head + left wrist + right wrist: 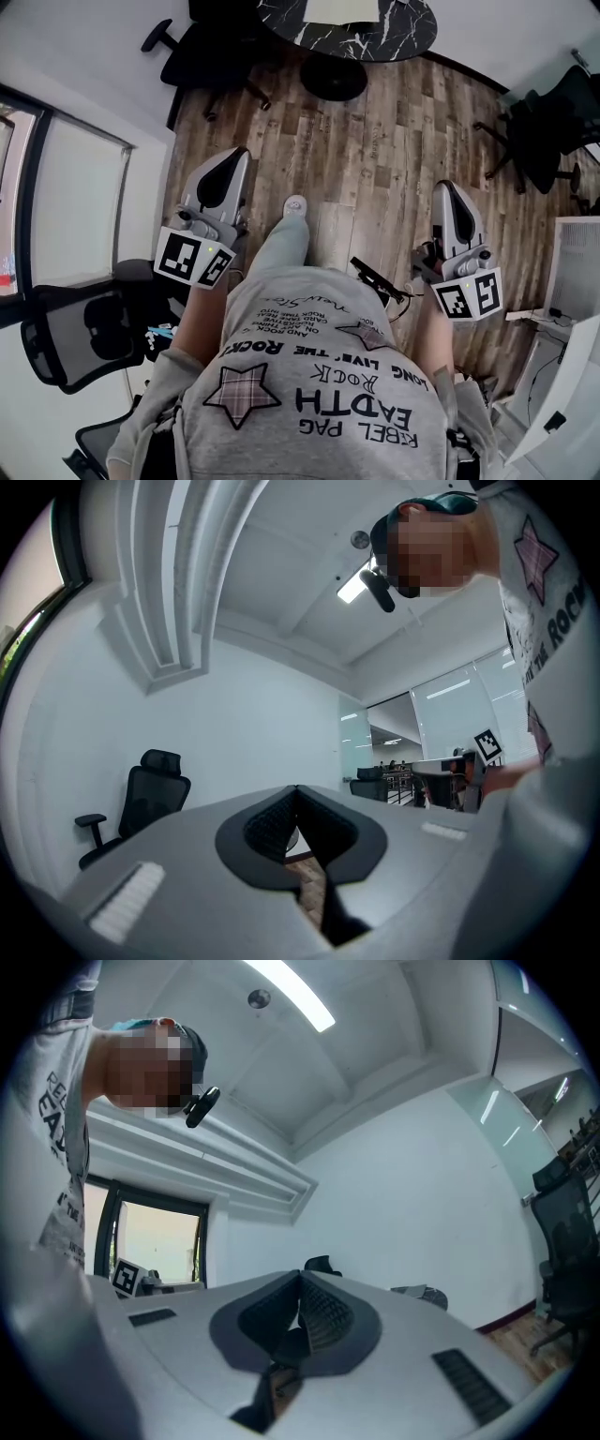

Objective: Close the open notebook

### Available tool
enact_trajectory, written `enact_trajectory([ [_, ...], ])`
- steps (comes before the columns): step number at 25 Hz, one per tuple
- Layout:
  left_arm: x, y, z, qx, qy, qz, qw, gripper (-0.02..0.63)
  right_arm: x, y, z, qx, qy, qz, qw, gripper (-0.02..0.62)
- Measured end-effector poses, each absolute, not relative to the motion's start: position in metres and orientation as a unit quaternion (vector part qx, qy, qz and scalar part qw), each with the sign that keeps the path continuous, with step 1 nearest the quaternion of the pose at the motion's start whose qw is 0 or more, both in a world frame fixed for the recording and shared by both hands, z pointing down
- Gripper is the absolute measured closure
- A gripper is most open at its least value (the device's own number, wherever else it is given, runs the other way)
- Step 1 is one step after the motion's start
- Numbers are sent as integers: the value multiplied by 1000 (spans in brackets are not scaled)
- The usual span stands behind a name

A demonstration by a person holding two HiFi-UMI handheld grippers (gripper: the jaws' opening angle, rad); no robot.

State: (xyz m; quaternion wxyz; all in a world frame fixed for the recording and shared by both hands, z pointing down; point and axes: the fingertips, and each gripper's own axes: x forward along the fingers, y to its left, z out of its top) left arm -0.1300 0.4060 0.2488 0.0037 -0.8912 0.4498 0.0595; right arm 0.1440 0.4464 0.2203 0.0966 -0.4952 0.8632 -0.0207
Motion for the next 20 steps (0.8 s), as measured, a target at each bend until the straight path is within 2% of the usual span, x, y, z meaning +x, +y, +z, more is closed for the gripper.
enact_trajectory([
  [20,-155,195,238,-903,425,69,-2,598,116,258,208,-525,847,-21,82,584],
])
